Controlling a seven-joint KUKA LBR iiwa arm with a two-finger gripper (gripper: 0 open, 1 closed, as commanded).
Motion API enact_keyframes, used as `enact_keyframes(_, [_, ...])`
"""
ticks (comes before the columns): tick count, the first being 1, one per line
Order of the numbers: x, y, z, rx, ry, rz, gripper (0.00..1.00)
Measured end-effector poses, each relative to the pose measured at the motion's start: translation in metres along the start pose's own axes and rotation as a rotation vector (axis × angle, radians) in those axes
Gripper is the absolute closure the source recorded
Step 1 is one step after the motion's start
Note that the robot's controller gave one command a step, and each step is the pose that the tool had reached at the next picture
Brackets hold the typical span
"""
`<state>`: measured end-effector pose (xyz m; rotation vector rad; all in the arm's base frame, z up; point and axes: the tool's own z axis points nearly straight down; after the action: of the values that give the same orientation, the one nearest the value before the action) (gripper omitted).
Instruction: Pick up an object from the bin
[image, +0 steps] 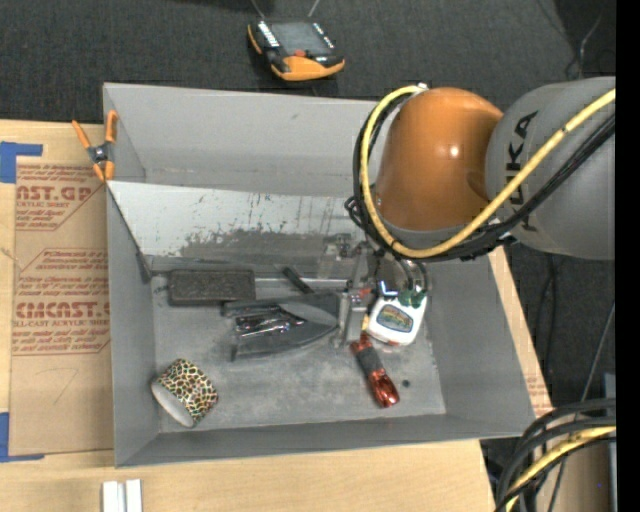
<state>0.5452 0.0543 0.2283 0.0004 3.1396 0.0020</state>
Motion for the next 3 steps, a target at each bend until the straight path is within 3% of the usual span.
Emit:
enact_keyframes(1, [-0.026,0.043,0.118,-0.002,-0.003,0.058,0.00])
enact_keyframes(2, [-0.029,0.046,0.076,-0.001,-0.004,0.093,0.00])
enact_keyframes(3, [-0.027,0.052,0.130,-0.002,0.003,0.059,0.00])
